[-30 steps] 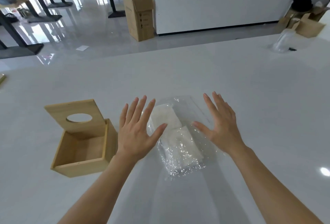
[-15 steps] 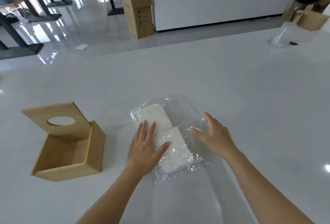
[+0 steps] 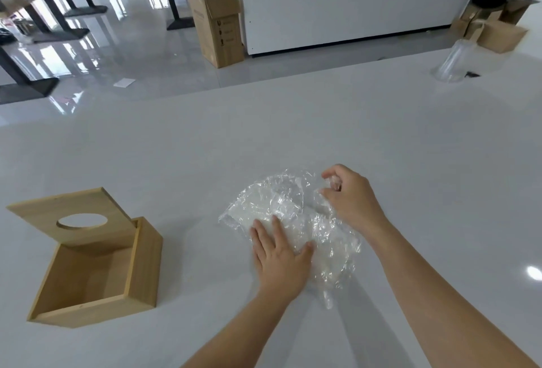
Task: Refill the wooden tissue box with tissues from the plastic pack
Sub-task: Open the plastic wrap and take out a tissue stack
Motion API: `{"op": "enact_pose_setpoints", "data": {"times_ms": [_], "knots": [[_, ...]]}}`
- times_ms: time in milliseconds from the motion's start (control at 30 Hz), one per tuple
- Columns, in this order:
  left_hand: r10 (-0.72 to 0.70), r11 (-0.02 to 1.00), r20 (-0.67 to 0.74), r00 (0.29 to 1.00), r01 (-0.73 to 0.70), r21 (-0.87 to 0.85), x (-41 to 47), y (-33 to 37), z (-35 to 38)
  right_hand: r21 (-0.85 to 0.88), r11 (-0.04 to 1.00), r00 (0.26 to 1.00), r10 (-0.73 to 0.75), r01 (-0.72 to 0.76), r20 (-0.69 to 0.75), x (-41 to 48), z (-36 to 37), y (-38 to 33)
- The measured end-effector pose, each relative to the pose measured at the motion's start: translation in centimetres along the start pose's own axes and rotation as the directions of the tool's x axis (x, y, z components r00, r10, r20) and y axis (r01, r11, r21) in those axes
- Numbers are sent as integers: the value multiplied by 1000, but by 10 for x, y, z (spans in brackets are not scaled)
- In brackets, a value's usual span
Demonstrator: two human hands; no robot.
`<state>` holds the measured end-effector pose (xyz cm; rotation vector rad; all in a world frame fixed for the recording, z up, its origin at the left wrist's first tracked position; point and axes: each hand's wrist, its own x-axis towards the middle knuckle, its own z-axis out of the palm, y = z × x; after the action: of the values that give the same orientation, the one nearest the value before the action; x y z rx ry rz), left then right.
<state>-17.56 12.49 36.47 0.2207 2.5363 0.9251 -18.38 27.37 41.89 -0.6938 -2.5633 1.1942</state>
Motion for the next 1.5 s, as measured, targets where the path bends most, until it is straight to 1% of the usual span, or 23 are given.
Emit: {"op": "enact_pose_setpoints", "data": {"times_ms": [67, 167, 267, 333, 400, 500, 600, 667, 733, 767, 833, 867, 933, 1000, 1033, 1067, 1100, 1133, 1167, 1200, 1233, 1300, 1500], "knots": [[-48, 972, -67, 997, 32, -232, 5, 7, -10, -34, 990, 991, -135, 135, -19, -3, -4, -15], [-287, 772, -202, 936, 101, -628, 16, 5, -33, -65, 949, 952, -307, 307, 19, -13, -7, -35], [-425, 594, -277, 862, 35, -804, 37, -6, -71, -109, 890, 895, -428, 442, 127, -32, -11, -47], [-442, 523, -271, 855, 0, -852, 49, -14, -97, -148, 835, 843, -499, 529, 198, -48, -12, -53], [-395, 548, -228, 890, 29, -836, 57, -22, -119, -216, 724, 754, -604, 654, 259, -66, -10, -56], [-291, 601, -50, 956, 141, -786, 65, -27, -141, -222, 576, 614, -694, 787, 375, -89, -1, -56], [-246, 750, 93, 965, 251, -612, 66, -31, -151, -141, 478, 476, -712, 867, 517, -111, 2, -52], [-189, 860, 126, 974, 226, -457, 60, -32, -149, -99, 498, 455, -671, 862, 585, -124, 2, -53], [-149, 930, 141, 979, 187, -316, 57, -35, -142, 15, 563, 462, -692, 826, 554, -132, 3, -52], [-151, 937, 174, 973, 197, -290, 57, -40, -138, 69, 566, 471, -742, 821, 476, -133, 4, -49], [-143, 944, 239, 960, 205, -257, 55, -50, -132, 159, 568, 528, -816, 807, 236, -132, 5, -43], [-125, 949, 235, 964, 185, -255, 56, -56, -131, 205, 599, 590, -800, 774, 107, -131, 6, -41], [-109, 928, 215, 971, 176, -327, 57, -68, -128, 306, 710, 766, -632, 634, -122, -127, 7, -39], [-82, 952, 209, 975, 138, -273, 51, -77, -125, 370, 837, 909, -319, 402, -267, -117, 11, -36], [-65, 978, 205, 977, 104, -183, 48, -80, -122, 361, 897, 947, -155, 254, -281, -109, 14, -28], [-50, 993, 203, 978, 71, -96, 45, -85, -119, 286, 954, 963, -15, 94, -267, -100, 17, -18], [-38, 998, 208, 977, 46, -33, 42, -87, -117, 144, 988, 966, 96, -62, -241, -90, 22, -2], [-35, 999, 218, 975, 36, -2, 40, -90, -115, 5, 979, 958, 198, -202, -205, -83, 27, 14], [-34, 999, 226, 974, 33, 5, 38, -91, -114, -62, 948, 939, 300, -313, -167, -78, 32, 28], [-23, 1000, 225, 974, 23, 5, 37, -93, -113, -47, 922, 919, 377, -384, -117, -77, 38, 37], [-11, 1000, 219, 976, 9, 10, 36, -94, -113, -1, 909, 907, 415, -416, -69, -77, 43, 43], [4, 1000, 220, 975, -9, 20, 36, -97, -113, 24, 916, 916, 401, -400, -18, -75, 52, 47], [-31, 998, 244, 969, 17, 58, 27, -89, -111, -54, 961, 962, 274, -273, 13, -36, 57, 43]]}}
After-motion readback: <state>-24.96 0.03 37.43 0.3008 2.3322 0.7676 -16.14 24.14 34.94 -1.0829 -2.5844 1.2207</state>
